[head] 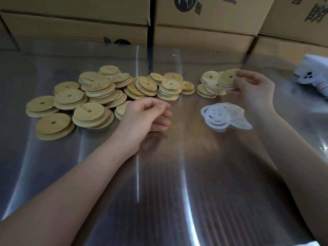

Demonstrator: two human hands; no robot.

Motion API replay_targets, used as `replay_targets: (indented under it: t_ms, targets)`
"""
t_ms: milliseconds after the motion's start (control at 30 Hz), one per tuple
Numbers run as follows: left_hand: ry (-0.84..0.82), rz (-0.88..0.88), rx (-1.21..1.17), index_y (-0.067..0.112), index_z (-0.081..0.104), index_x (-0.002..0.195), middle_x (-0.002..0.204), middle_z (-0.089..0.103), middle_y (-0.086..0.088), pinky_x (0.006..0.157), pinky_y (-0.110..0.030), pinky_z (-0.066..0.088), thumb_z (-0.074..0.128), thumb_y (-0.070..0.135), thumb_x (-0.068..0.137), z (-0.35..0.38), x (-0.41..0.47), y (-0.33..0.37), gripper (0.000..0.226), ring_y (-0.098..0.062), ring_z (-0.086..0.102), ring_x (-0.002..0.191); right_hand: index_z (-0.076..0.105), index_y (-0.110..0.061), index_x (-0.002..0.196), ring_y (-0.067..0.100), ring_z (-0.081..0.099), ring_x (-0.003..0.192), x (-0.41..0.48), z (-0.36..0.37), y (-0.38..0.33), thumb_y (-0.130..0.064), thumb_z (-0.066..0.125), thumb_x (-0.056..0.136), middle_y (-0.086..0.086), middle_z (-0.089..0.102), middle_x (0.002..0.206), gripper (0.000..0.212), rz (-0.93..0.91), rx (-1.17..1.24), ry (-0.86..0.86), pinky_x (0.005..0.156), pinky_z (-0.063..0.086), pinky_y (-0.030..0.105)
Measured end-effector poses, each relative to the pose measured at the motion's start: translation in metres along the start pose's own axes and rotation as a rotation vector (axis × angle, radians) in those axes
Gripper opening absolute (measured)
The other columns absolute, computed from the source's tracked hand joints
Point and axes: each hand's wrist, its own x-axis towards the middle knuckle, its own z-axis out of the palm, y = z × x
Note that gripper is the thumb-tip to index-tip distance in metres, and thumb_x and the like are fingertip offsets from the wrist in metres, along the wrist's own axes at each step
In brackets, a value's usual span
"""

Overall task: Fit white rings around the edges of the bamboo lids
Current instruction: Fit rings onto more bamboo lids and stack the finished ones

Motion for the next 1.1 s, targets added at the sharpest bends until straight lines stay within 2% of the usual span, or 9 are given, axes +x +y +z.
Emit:
replay_targets:
  t_ms: [67, 200, 433, 533, 700, 767, 867, 933, 1100]
  targets:
    - [0.0, 0.0, 0.002, 0.008, 0.071, 0.094, 0.082, 0.073, -0.007, 0.069, -0.031, 0.06, 0.056, 0.009, 0.097, 0.0, 0.0, 0.0, 0.015, -0.016, 0.069, 0.068, 0.069, -0.014, 0.111, 0.019, 0.071, 0.085, 0.009, -0.004, 0.008, -0.008, 0.065, 0.086, 0.013, 0.069, 0.109, 0.026, -0.023, -0.129, 0.039, 0.07, 0.057, 0.022]
    - [-0.007, 0.0, 0.015, 0.007, 0.071, 0.094, 0.083, 0.073, -0.008, 0.07, -0.031, 0.06, 0.056, 0.009, 0.097, 0.0, 0.0, -0.001, 0.015, -0.016, 0.069, 0.069, 0.069, -0.025, 0.115, 0.019, 0.067, 0.094, 0.02, -0.009, 0.02, -0.015, 0.068, 0.082, 0.006, 0.069, 0.109, 0.035, -0.019, -0.321, 0.067, 0.09, 0.055, 0.033]
    - [-0.021, 0.004, 0.035, 0.009, 0.072, 0.094, 0.081, 0.073, -0.006, 0.069, -0.028, 0.061, 0.056, 0.009, 0.097, 0.0, 0.0, -0.001, 0.016, -0.016, 0.07, 0.07, 0.063, -0.022, 0.128, 0.014, 0.062, 0.095, 0.028, -0.018, 0.031, -0.026, 0.065, 0.088, 0.006, 0.066, 0.12, 0.041, -0.003, -0.459, 0.029, 0.086, 0.046, 0.024]
    - [-0.024, 0.006, 0.04, 0.009, 0.072, 0.094, 0.08, 0.074, -0.006, 0.069, -0.028, 0.061, 0.056, 0.009, 0.097, -0.001, 0.001, -0.002, 0.017, -0.016, 0.07, 0.071, 0.06, -0.021, 0.132, 0.018, 0.06, 0.105, 0.028, -0.018, 0.033, -0.03, 0.064, 0.09, 0.007, 0.063, 0.127, 0.043, -0.014, -0.537, 0.002, 0.087, 0.041, 0.024]
    - [-0.028, 0.004, 0.052, 0.01, 0.072, 0.093, 0.08, 0.074, -0.006, 0.069, -0.027, 0.061, 0.056, 0.009, 0.097, -0.001, 0.001, -0.002, 0.016, -0.016, 0.071, 0.071, 0.059, -0.019, 0.133, 0.031, 0.053, 0.123, 0.028, -0.014, 0.035, -0.03, 0.057, 0.093, 0.011, 0.061, 0.131, 0.041, -0.058, -0.744, -0.028, 0.106, 0.04, 0.04]
    - [-0.028, 0.006, 0.062, 0.009, 0.071, 0.093, 0.08, 0.073, -0.007, 0.067, -0.026, 0.061, 0.056, 0.009, 0.097, 0.0, 0.001, -0.001, 0.016, -0.015, 0.07, 0.069, 0.059, -0.017, 0.132, 0.034, 0.053, 0.121, 0.029, -0.013, 0.036, -0.024, 0.054, 0.095, 0.015, 0.062, 0.128, 0.038, -0.088, -0.809, -0.039, 0.103, 0.04, 0.039]
    - [-0.019, 0.053, 0.203, 0.011, 0.07, 0.09, 0.08, 0.072, -0.007, 0.06, -0.023, 0.058, 0.055, 0.007, 0.097, 0.002, 0.0, -0.001, 0.017, -0.013, 0.069, 0.065, 0.062, -0.014, 0.129, 0.034, 0.058, 0.113, 0.029, -0.013, 0.039, -0.016, 0.05, 0.094, 0.016, 0.064, 0.124, 0.036, -0.106, -0.84, -0.049, 0.093, 0.043, 0.032]
    - [-0.002, 0.117, 0.362, 0.017, 0.07, 0.089, 0.079, 0.071, -0.001, 0.058, -0.021, 0.056, 0.056, 0.009, 0.096, 0.004, -0.001, -0.003, 0.017, -0.011, 0.069, 0.066, 0.063, -0.015, 0.128, 0.034, 0.059, 0.111, 0.029, -0.014, 0.039, -0.014, 0.049, 0.093, 0.016, 0.064, 0.124, 0.037, -0.105, -0.85, -0.054, 0.089, 0.042, 0.03]
    - [0.064, 0.328, 0.787, 0.022, 0.072, 0.095, 0.084, 0.068, 0.012, 0.074, -0.029, 0.053, 0.058, 0.021, 0.094, 0.001, -0.004, -0.003, 0.014, -0.007, 0.063, 0.079, 0.063, -0.013, 0.126, 0.037, 0.055, 0.115, 0.025, -0.011, 0.035, -0.013, 0.049, 0.091, 0.017, 0.063, 0.124, 0.038, -0.174, -0.921, -0.036, 0.098, 0.044, 0.041]
